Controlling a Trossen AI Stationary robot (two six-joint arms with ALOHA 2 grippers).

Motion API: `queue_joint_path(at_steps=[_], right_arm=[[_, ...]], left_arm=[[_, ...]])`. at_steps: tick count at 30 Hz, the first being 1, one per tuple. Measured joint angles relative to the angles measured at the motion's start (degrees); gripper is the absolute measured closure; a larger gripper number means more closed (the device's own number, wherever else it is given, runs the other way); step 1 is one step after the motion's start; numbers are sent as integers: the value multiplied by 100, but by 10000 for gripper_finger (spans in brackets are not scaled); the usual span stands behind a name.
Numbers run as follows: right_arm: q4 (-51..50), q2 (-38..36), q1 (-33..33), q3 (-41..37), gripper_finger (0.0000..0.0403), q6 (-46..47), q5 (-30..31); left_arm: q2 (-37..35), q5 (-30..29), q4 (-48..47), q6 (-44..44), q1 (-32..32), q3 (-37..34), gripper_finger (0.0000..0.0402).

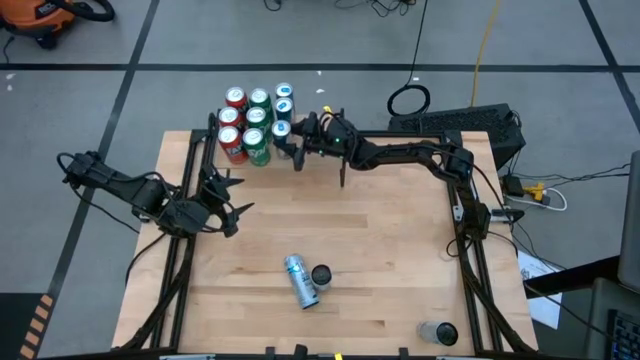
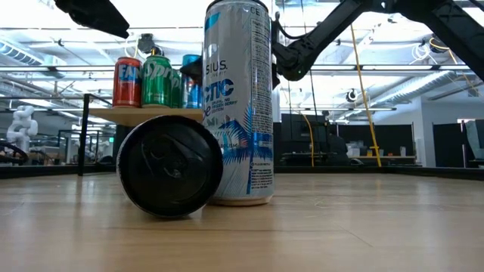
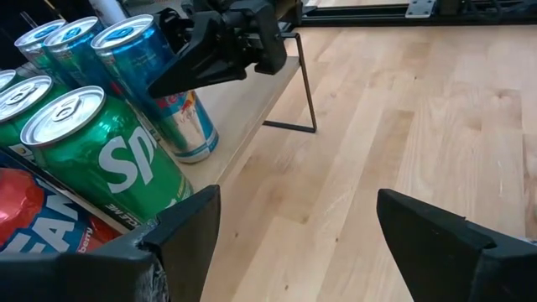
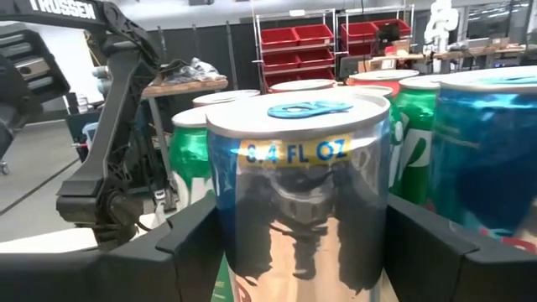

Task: Place canned beverage on shelf
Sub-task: Put the blue soda can on the shelf, then adjust the blue soda cans on the shelf

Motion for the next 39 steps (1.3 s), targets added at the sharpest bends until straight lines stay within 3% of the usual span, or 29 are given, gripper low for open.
queue_joint_path(at_steps=[8,20,31,39], right_arm=[[-27,0,39,0,140,-4,-1],[-244,-153,43,-7,85,161,-458],[-1399,-964,43,-9,83,-427,36],[-1944,-1887,-302,-9,86,-823,-65]], left_arm=[[0,0,-4,-2,0,0,89],[0,35,-32,-4,0,0,89],[2,33,-63,-141,0,0,89],[76,-146,155,152,0,-193,89]])
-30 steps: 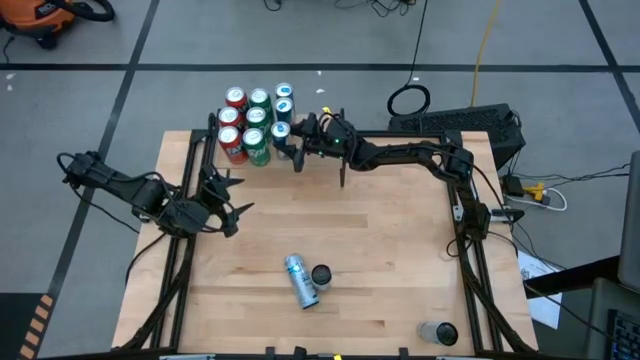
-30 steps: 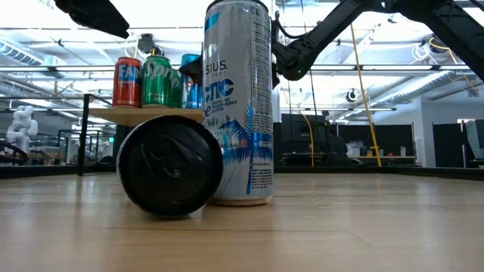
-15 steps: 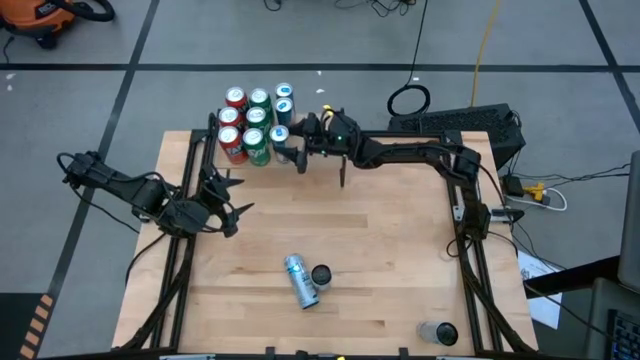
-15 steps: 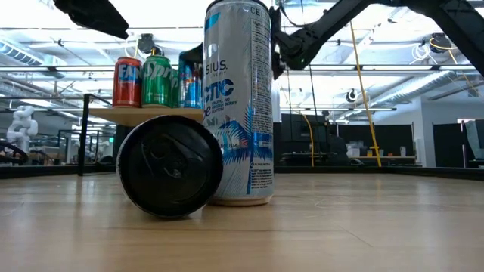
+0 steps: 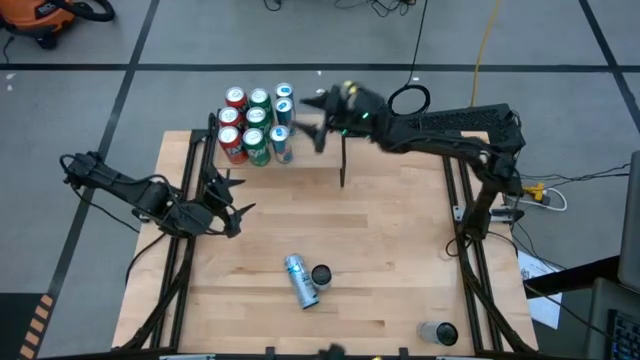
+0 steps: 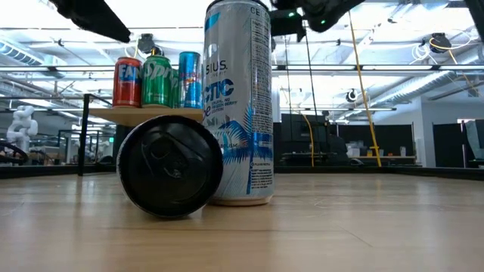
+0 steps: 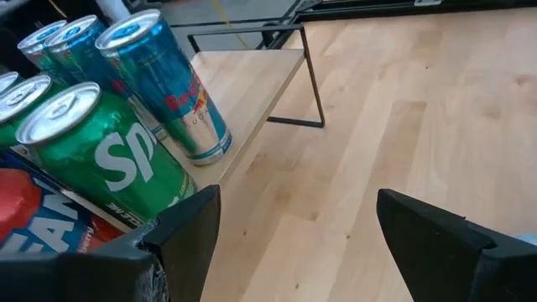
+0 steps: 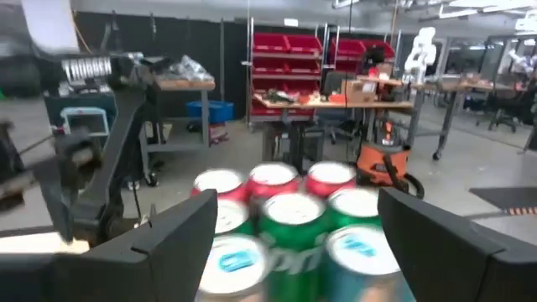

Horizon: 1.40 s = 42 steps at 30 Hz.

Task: Place canned beverage on shelf
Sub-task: Adjust the blue soda cans on the shelf

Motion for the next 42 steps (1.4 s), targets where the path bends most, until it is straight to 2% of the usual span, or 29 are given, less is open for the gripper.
queue_joint_path(at_steps=[3,6,10,14,18,21,23,27,30,32,36,42], right_arm=[[-110,-303,-514,0,104,137,-544],[-175,-325,-1207,121,137,761,-1201],[-653,278,-2005,708,199,1465,-2341],[-880,992,-2457,1461,263,1955,-3374],[-868,1592,-2768,2212,330,2316,-4599],[-998,1924,-2870,2620,378,2387,-5025],[-994,2067,-2856,2756,396,2423,-5046],[-995,2259,-2783,2802,394,2419,-5083],[-1038,2369,-2685,2802,400,2079,-5068],[-1037,2422,-2568,2802,401,1834,-4849],[-1070,2505,-2302,2800,402,1219,-4037],[-1087,2519,-2106,2800,403,694,-3358]], left_arm=[[-2,-151,319,42,1,-273,89],[-2,-423,346,17,39,-419,89],[-3,-1269,421,17,222,-495,89],[-4,-2065,735,188,599,-498,89],[-9,-2051,1222,525,1021,-497,89],[10,-1747,1383,623,1257,-497,89],[33,-1703,1355,609,1367,-498,89],[72,-1679,1329,611,1464,-498,89],[70,-1672,1326,612,1508,-508,89],[72,-1677,1299,650,1556,-544,89],[72,-1679,1273,667,1727,-544,89],[72,-1683,1275,801,1997,-544,89]])
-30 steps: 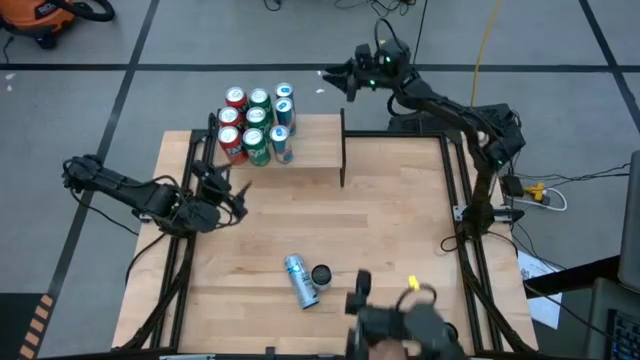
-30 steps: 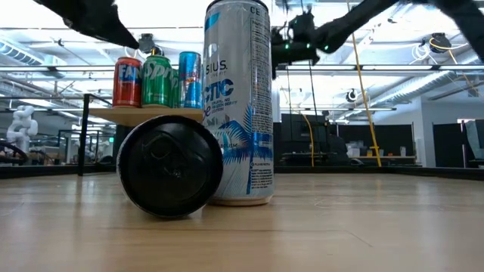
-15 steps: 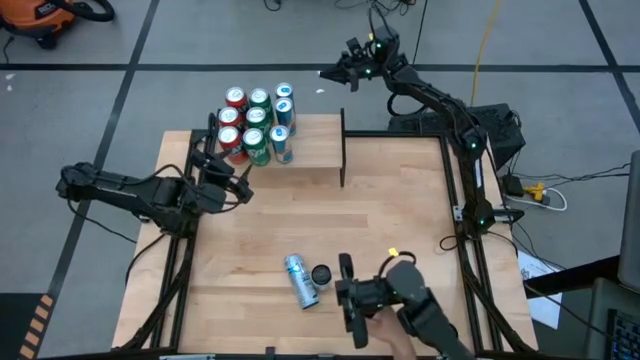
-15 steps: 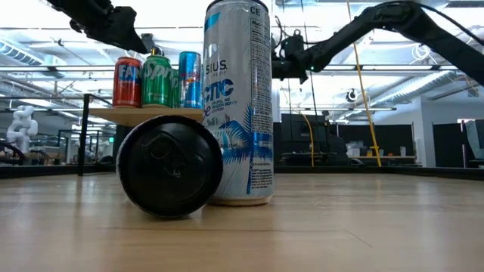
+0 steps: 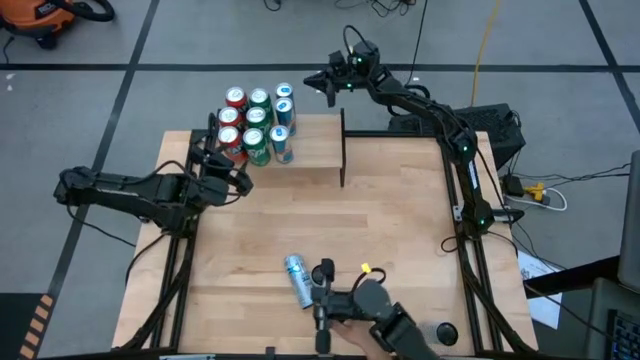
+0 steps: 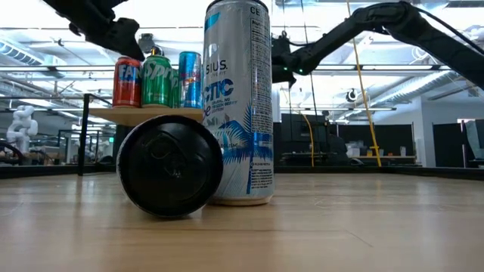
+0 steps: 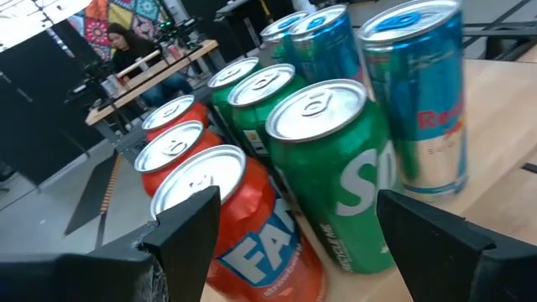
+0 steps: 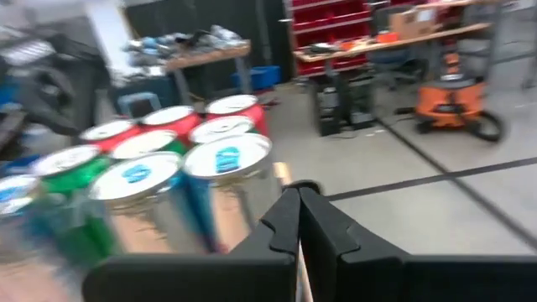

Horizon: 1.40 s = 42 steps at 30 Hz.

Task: Place canned beverage on shelf
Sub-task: Adjust the blue soda cans on the shelf

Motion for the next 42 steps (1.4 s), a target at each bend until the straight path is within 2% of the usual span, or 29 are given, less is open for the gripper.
queue_joint_path(at_steps=[4,12,17,42], right_arm=[[-62,-2,191,0,403,-426,763],[-56,-2,420,0,403,-923,1449],[124,38,482,0,403,-970,2115],[-75,46,649,0,403,-1091,1913]], left_arm=[[0,-3,0,-6,142,0,89],[-2,76,12,-9,220,0,89],[-2,86,23,-9,220,0,89],[-2,81,44,-9,220,0,89]])
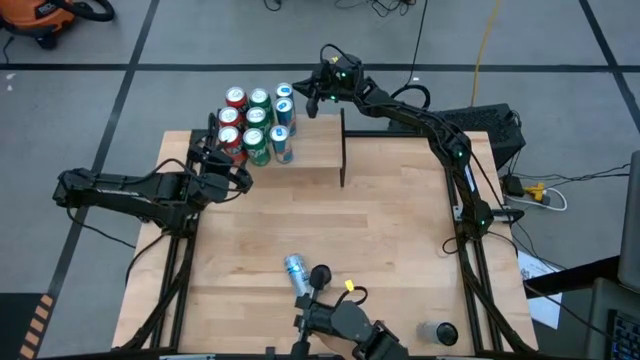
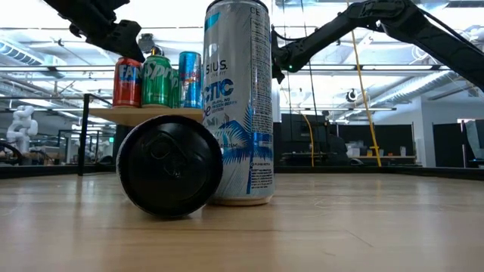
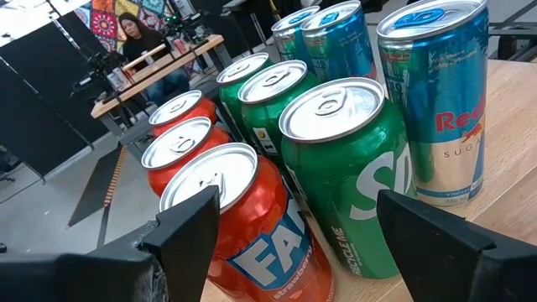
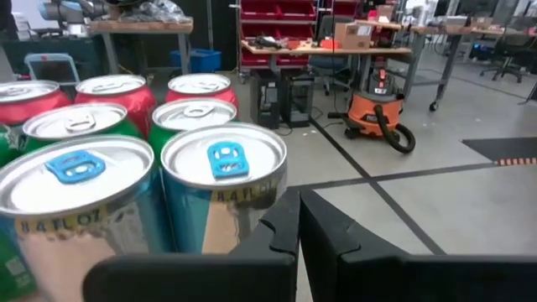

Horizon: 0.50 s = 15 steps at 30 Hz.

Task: Place canned beverage on shelf
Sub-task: Adjust the blue soda cans on the shelf

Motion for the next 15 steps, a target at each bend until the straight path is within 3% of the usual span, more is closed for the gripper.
queue_joint_path(at_steps=[15], right_arm=[[-493,0,4,-2,403,151,-81]], left_arm=[[0,83,-44,-2,0,0,89]])
